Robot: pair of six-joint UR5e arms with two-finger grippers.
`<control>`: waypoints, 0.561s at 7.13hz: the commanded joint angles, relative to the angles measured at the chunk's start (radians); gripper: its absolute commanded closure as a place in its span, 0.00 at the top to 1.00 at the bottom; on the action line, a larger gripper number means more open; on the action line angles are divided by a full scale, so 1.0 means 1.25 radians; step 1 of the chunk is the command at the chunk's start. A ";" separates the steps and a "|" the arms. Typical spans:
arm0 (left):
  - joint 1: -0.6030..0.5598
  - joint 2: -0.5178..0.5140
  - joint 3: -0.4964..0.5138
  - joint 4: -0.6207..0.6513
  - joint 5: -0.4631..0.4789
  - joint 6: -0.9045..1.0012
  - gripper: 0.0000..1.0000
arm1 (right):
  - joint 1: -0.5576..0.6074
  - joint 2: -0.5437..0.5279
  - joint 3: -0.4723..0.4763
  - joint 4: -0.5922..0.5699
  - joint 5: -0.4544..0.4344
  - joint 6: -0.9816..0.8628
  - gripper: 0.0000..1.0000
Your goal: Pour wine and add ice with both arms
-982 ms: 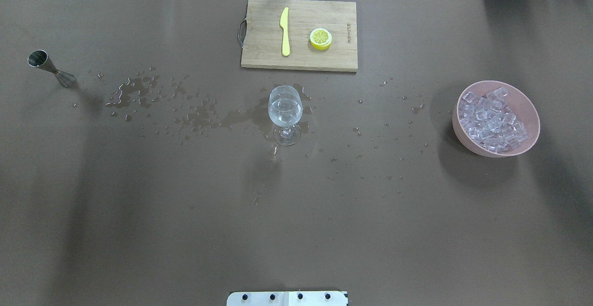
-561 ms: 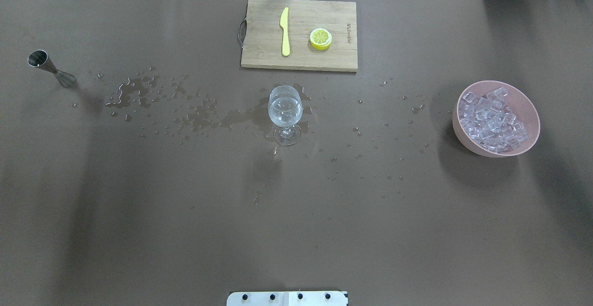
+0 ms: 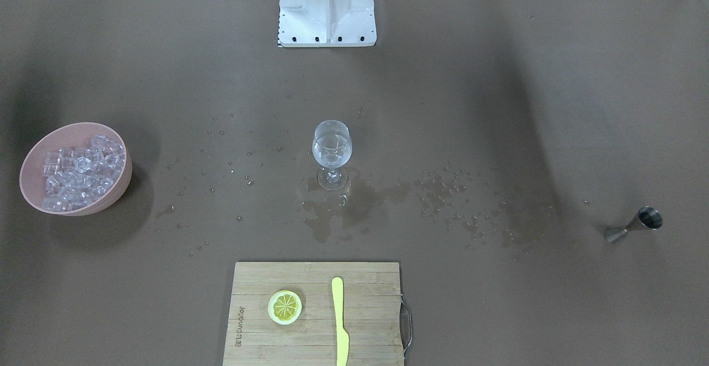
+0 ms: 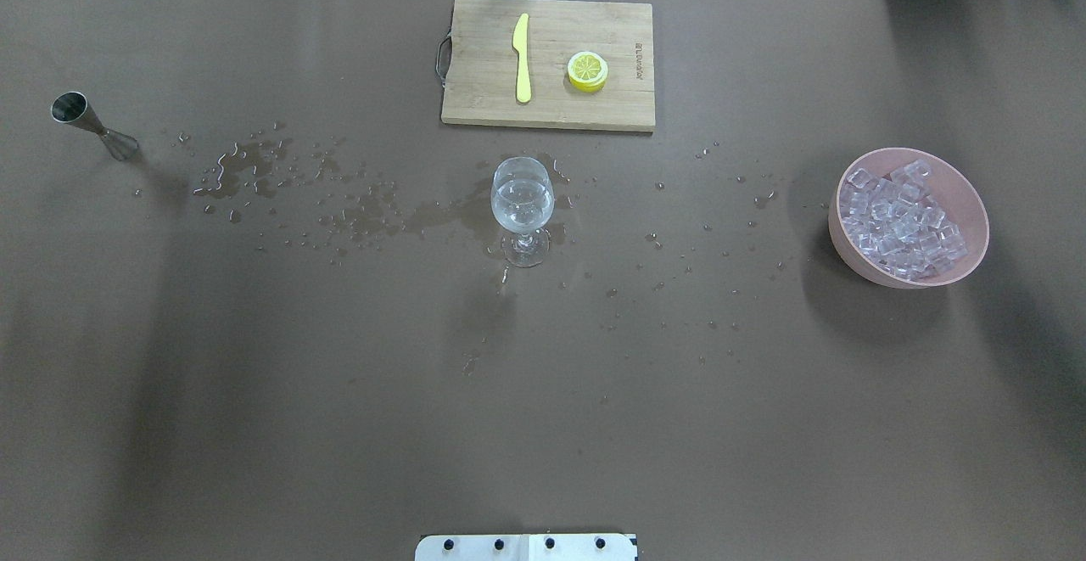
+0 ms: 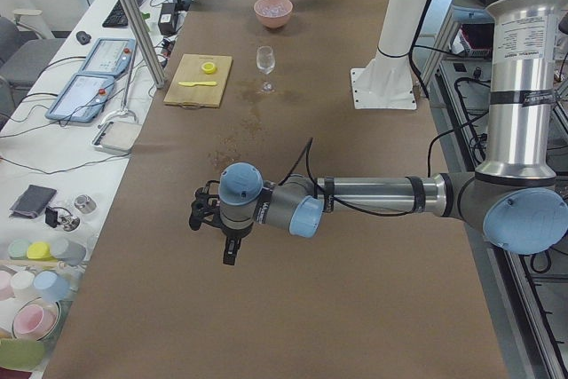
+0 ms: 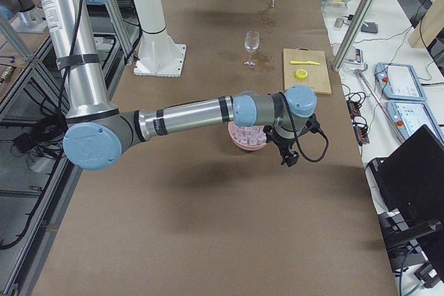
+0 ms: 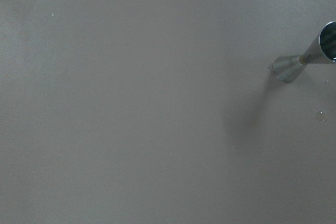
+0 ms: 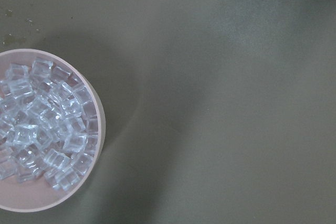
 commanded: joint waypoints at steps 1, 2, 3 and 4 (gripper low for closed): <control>0.001 0.002 0.020 -0.093 -0.033 0.001 0.98 | 0.000 -0.002 -0.001 -0.001 0.000 0.001 1.00; 0.005 0.002 0.032 -0.184 -0.025 -0.002 0.98 | 0.000 -0.001 -0.002 -0.001 0.004 0.001 1.00; 0.007 -0.003 0.045 -0.218 -0.024 -0.004 0.98 | 0.000 -0.001 -0.001 0.000 0.005 0.003 1.00; 0.027 -0.009 0.046 -0.221 -0.024 -0.004 0.98 | 0.000 -0.002 -0.001 0.000 0.005 0.003 1.00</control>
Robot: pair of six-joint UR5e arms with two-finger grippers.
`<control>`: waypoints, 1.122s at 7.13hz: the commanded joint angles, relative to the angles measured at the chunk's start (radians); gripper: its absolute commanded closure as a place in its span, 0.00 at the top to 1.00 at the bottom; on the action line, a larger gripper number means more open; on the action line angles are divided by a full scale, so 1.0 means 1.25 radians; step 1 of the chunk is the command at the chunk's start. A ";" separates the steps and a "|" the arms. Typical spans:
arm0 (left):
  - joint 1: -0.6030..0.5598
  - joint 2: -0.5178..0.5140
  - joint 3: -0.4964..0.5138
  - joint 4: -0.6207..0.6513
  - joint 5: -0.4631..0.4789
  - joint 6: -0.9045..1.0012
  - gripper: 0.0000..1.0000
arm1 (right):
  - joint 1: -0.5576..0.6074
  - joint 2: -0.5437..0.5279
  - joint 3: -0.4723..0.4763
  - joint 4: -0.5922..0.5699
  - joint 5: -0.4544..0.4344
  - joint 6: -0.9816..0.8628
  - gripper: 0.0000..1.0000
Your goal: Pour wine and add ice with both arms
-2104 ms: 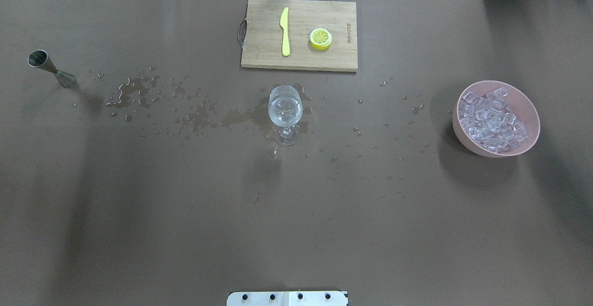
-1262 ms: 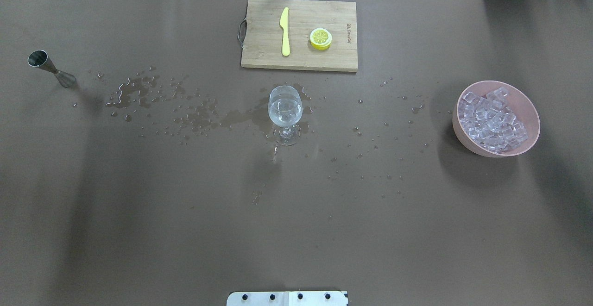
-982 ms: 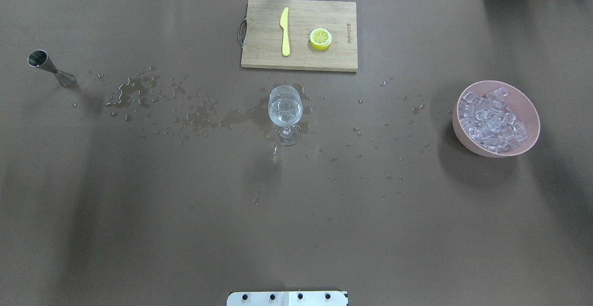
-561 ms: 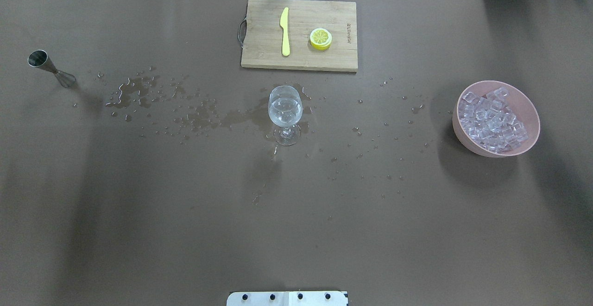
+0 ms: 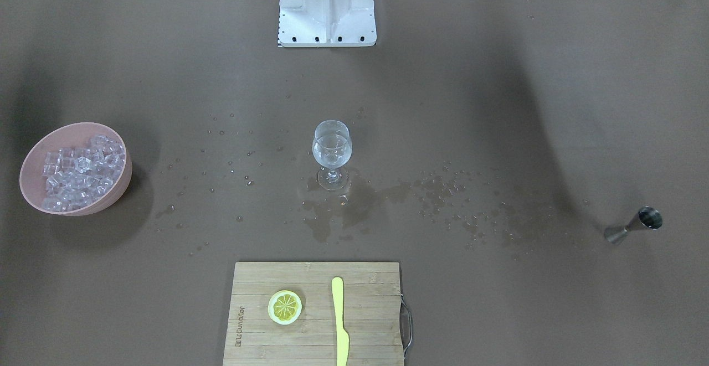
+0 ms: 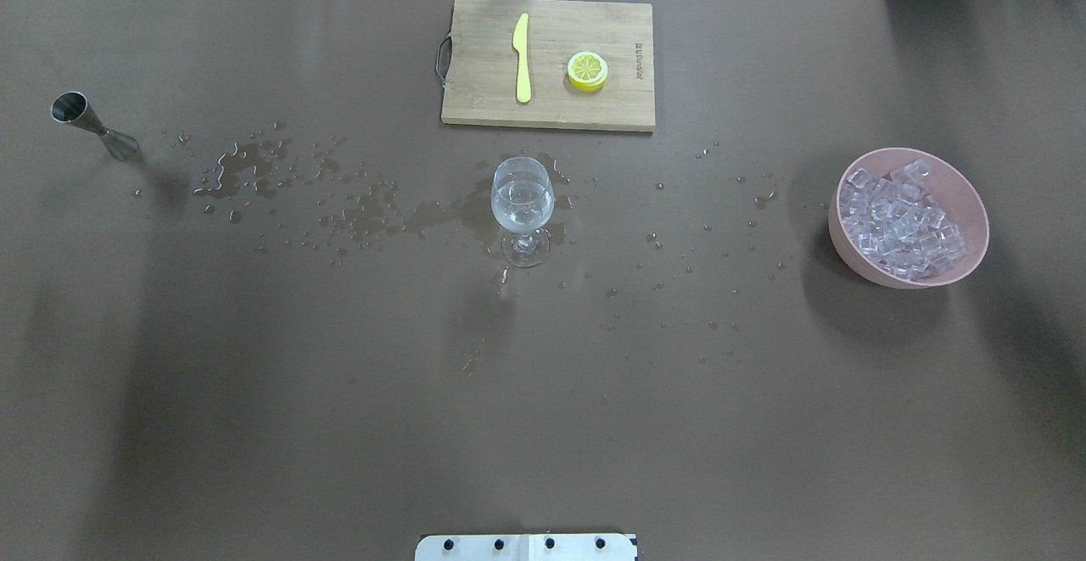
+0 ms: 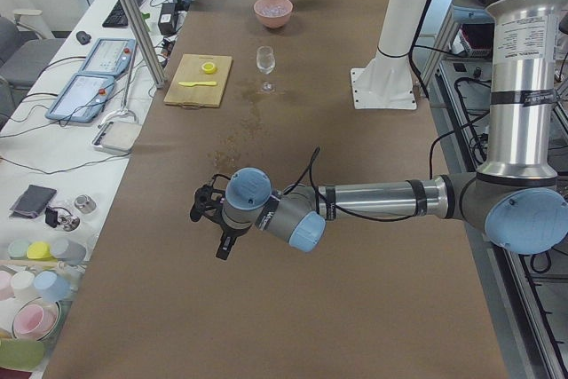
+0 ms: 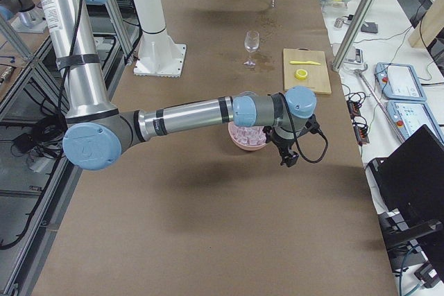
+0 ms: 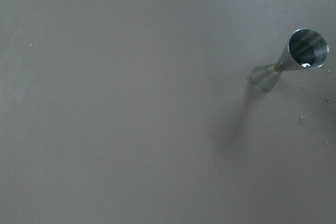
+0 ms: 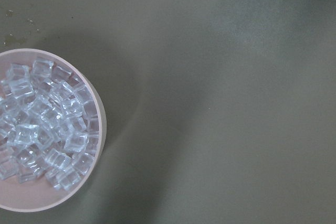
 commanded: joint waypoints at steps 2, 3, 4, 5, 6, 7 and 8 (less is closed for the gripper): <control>0.046 -0.011 0.002 -0.034 -0.003 -0.057 0.98 | 0.000 -0.001 -0.006 0.000 0.000 0.000 1.00; 0.087 -0.015 0.002 -0.104 0.000 -0.134 0.98 | 0.000 -0.001 -0.005 -0.001 0.000 0.000 1.00; 0.127 -0.025 0.004 -0.188 0.025 -0.240 0.97 | 0.000 -0.009 -0.006 0.000 0.000 -0.001 1.00; 0.158 -0.036 0.008 -0.233 0.055 -0.344 0.98 | 0.000 -0.009 -0.007 0.000 -0.002 -0.001 1.00; 0.185 -0.036 0.030 -0.287 0.065 -0.358 0.98 | 0.000 -0.013 -0.007 0.000 -0.002 -0.001 1.00; 0.198 -0.037 0.041 -0.327 0.065 -0.359 0.98 | 0.000 -0.017 -0.001 0.000 0.000 -0.001 1.00; 0.198 -0.033 0.043 -0.356 0.065 -0.356 0.98 | 0.000 -0.018 -0.001 0.000 0.001 -0.001 1.00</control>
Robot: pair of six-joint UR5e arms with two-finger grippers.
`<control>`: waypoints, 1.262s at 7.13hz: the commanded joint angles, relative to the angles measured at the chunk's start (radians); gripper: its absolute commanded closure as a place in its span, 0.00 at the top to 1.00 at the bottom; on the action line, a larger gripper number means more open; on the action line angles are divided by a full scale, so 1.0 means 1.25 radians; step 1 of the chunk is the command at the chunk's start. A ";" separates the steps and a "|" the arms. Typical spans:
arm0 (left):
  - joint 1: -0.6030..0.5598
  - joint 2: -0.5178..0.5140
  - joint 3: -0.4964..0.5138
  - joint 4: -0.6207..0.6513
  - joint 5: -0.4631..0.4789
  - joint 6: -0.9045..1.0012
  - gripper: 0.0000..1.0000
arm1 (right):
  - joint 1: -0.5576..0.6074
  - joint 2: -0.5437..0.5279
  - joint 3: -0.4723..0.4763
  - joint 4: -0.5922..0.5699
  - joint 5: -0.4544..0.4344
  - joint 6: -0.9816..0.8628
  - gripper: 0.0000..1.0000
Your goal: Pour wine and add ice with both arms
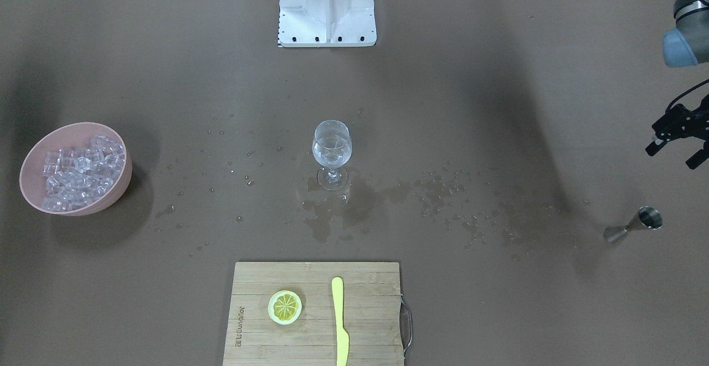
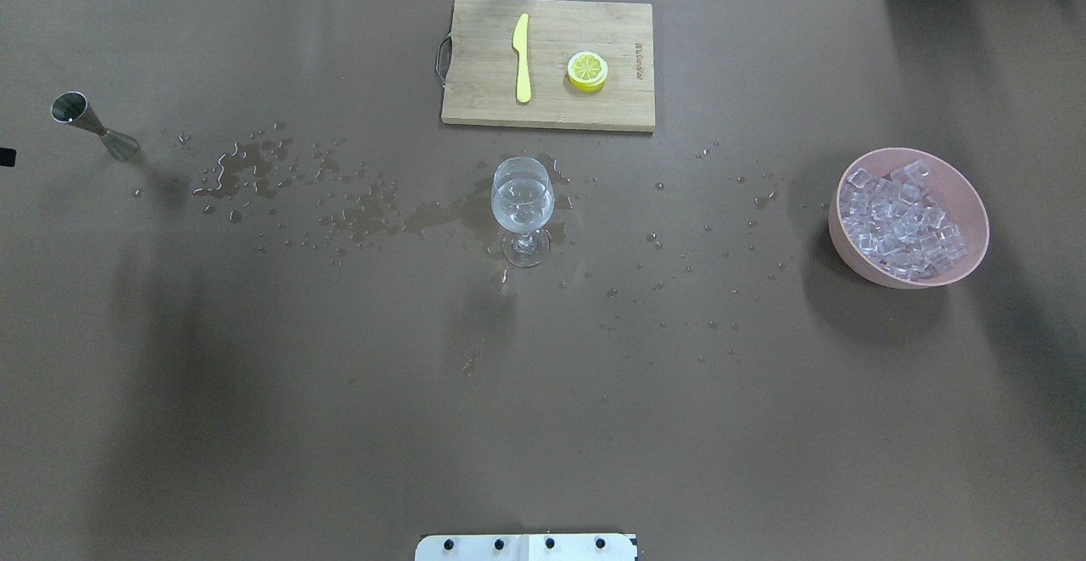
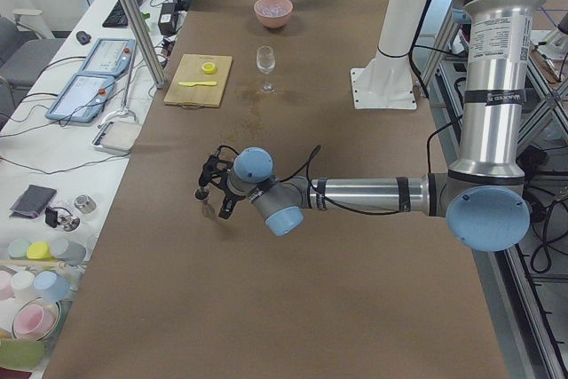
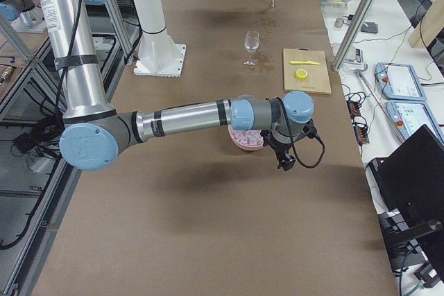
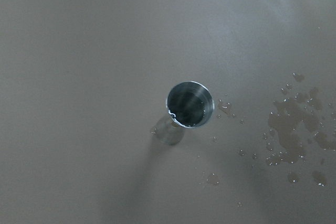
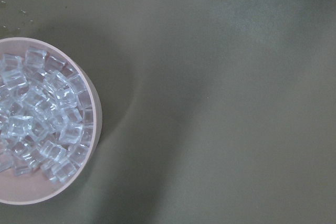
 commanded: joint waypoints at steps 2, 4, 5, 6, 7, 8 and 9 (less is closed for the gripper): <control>0.011 -0.014 0.102 -0.185 0.016 -0.009 0.97 | 0.000 -0.011 0.001 0.000 0.007 0.000 1.00; 0.016 -0.064 0.110 -0.229 0.206 -0.022 0.97 | 0.000 -0.026 0.003 0.000 0.031 0.000 1.00; 0.046 -0.065 0.116 -0.232 0.237 -0.018 0.97 | 0.000 -0.028 0.003 0.000 0.034 0.000 1.00; 0.051 -0.041 0.161 -0.332 0.281 -0.022 0.98 | 0.000 -0.028 0.003 0.000 0.034 0.000 1.00; 0.077 -0.047 0.238 -0.453 0.290 -0.072 0.98 | -0.001 -0.028 0.002 0.000 0.034 0.000 1.00; 0.082 -0.066 0.237 -0.459 0.308 -0.166 0.98 | -0.001 -0.027 -0.001 0.000 0.034 0.000 1.00; 0.104 -0.077 0.237 -0.470 0.346 -0.202 0.97 | -0.001 -0.027 -0.002 0.000 0.034 0.000 1.00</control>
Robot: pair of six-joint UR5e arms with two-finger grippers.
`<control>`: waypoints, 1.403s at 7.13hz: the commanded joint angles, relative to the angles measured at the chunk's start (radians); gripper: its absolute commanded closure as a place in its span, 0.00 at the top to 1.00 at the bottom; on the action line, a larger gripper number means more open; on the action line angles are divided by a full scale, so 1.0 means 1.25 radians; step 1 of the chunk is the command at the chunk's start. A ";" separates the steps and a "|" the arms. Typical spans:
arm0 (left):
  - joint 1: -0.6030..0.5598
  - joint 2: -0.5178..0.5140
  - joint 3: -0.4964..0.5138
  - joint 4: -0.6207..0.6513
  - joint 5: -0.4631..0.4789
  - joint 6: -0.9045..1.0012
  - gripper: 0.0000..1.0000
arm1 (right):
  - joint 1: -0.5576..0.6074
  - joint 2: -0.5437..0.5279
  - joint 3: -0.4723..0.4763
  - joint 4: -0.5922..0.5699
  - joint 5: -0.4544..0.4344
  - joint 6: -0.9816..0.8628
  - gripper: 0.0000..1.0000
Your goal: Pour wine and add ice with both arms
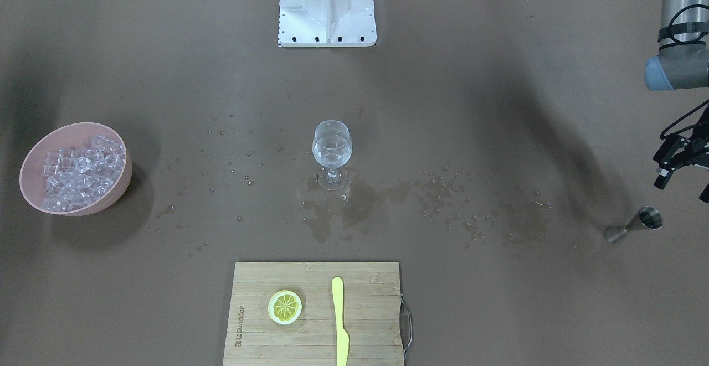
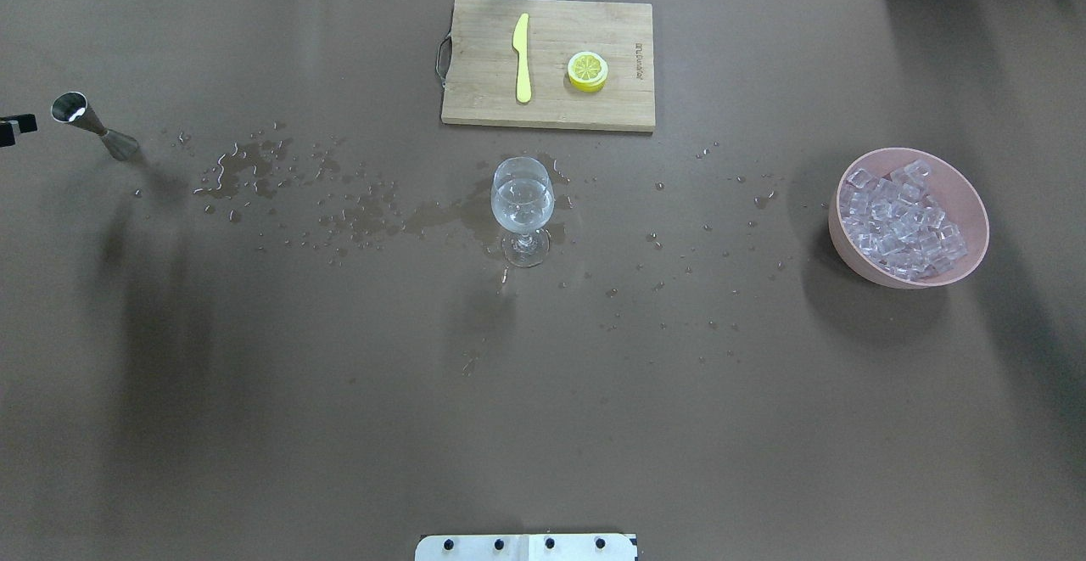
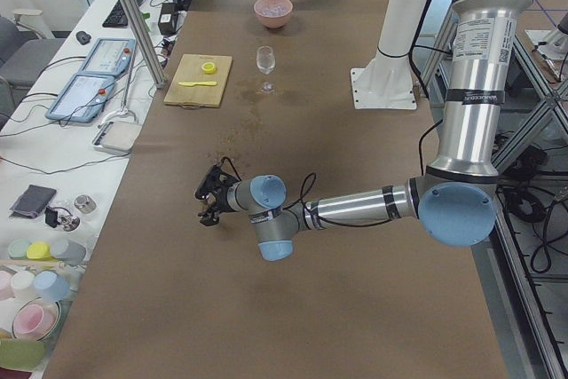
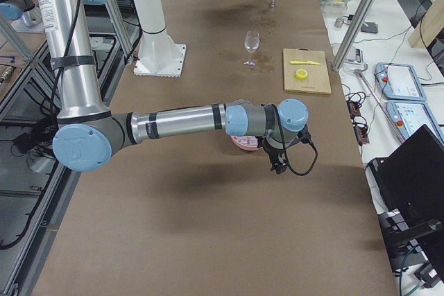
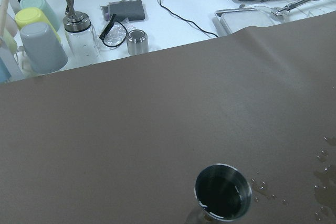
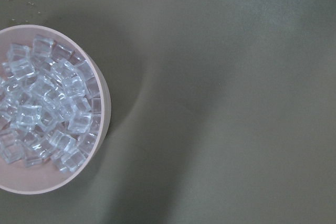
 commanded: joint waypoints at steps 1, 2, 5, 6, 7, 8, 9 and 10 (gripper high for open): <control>0.062 -0.012 0.011 -0.072 0.135 -0.069 0.97 | 0.000 0.000 -0.003 0.001 0.000 0.000 1.00; 0.114 -0.012 0.011 -0.094 0.236 -0.077 0.97 | 0.000 0.000 -0.003 0.001 0.000 0.000 1.00; 0.178 -0.006 0.013 -0.096 0.336 -0.073 0.97 | 0.000 0.000 -0.001 0.001 0.000 0.001 1.00; 0.183 -0.006 0.015 -0.094 0.370 -0.071 0.97 | 0.000 0.000 0.003 0.000 0.000 0.001 1.00; 0.210 -0.006 0.017 -0.093 0.408 -0.071 0.97 | 0.000 0.000 0.003 0.001 0.000 0.001 1.00; 0.248 -0.004 0.018 -0.094 0.466 -0.071 0.97 | 0.000 0.000 0.004 0.000 0.000 0.001 1.00; 0.276 -0.006 0.021 -0.094 0.512 -0.070 0.97 | 0.000 0.002 0.004 0.000 0.000 0.001 1.00; 0.279 -0.007 0.028 -0.093 0.512 -0.068 0.96 | 0.000 0.002 0.004 0.001 0.001 0.001 1.00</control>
